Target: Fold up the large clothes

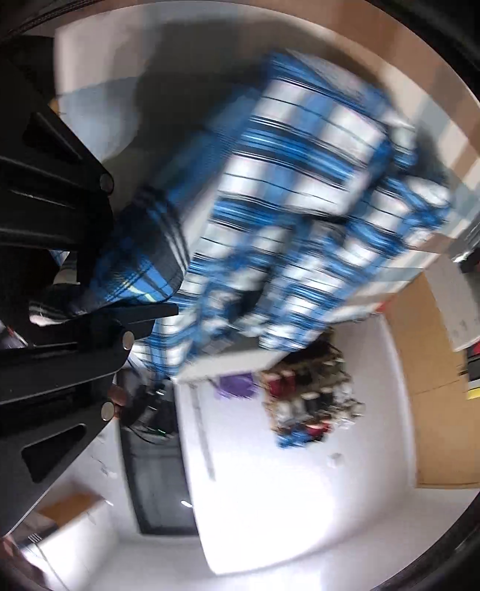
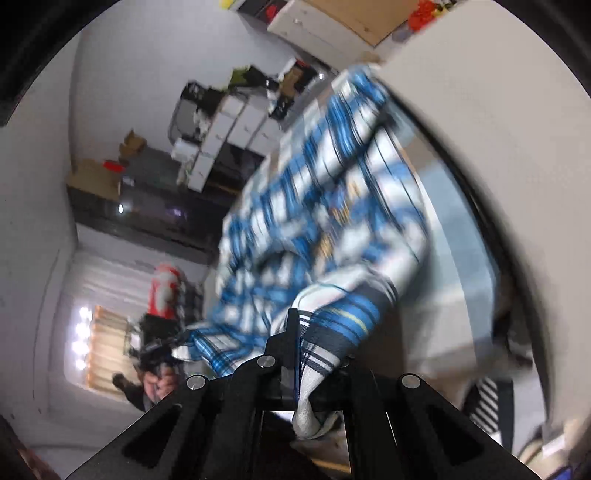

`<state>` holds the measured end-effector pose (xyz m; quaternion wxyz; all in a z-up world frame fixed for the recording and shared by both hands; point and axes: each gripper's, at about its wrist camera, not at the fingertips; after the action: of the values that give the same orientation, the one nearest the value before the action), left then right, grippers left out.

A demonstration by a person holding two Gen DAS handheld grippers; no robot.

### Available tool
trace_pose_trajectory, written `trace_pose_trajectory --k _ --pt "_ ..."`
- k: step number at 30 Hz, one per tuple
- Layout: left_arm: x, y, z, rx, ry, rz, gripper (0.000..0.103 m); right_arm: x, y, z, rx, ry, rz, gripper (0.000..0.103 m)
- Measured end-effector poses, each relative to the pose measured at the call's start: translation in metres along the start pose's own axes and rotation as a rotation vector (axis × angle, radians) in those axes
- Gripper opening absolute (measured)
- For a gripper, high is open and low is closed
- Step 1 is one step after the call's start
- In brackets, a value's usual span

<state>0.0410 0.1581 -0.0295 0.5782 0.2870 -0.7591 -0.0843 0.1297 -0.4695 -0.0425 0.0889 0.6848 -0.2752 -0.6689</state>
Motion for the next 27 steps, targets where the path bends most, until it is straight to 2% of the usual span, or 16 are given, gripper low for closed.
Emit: trace_pose_trajectory --k 3,5,9,11,15,16,18,23,24,26,27 --pt "-0.001 0.008 -0.058 0.048 0.036 0.008 0.002 -0.031 -0.005 -0.039 0.042 -0.017 0.027 0.002" --pt "-0.002 0.01 -0.094 0.065 0.056 0.002 0.002 -0.049 -0.015 -0.081 0.054 -0.064 0.057 0.002" --pt "-0.022 0.011 -0.159 0.094 0.134 -0.048 0.002 -0.057 -0.042 -0.151 0.045 -0.179 0.173 0.002" --pt "-0.035 0.007 -0.18 0.093 0.174 -0.056 0.002 -0.059 -0.059 -0.183 0.036 -0.218 0.209 0.002" --pt "-0.059 -0.01 -0.203 0.101 0.23 -0.113 0.002 -0.058 -0.093 -0.23 0.022 -0.267 0.261 0.003" --pt "-0.066 -0.012 -0.199 0.099 0.252 -0.122 0.002 -0.055 -0.103 -0.241 0.019 -0.291 0.27 0.004" --pt "-0.078 -0.012 -0.205 0.096 0.278 -0.109 0.002 -0.047 -0.117 -0.257 0.017 -0.323 0.286 0.005" --pt "-0.093 0.002 -0.221 0.16 0.31 -0.104 0.002 -0.033 -0.14 -0.28 0.041 -0.335 0.307 0.005" --pt "-0.095 0.005 -0.222 0.177 0.311 -0.117 0.002 -0.031 -0.142 -0.279 0.039 -0.335 0.31 0.007" --pt "-0.099 0.011 -0.225 0.172 0.316 -0.133 0.002 -0.027 -0.148 -0.281 0.045 -0.336 0.313 0.024" --pt "-0.1 0.016 -0.227 0.184 0.334 -0.142 0.002 -0.026 -0.146 -0.283 0.078 -0.329 0.316 0.043"
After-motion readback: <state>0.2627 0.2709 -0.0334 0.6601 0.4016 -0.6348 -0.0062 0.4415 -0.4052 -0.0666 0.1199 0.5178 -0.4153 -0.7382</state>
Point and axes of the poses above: each gripper's, at about its wrist camera, not at the fingertips, and y roughly against the way its jaws point, x to its right, z to its underside, and after that the axes turned 12 degrees about -y, right-handed
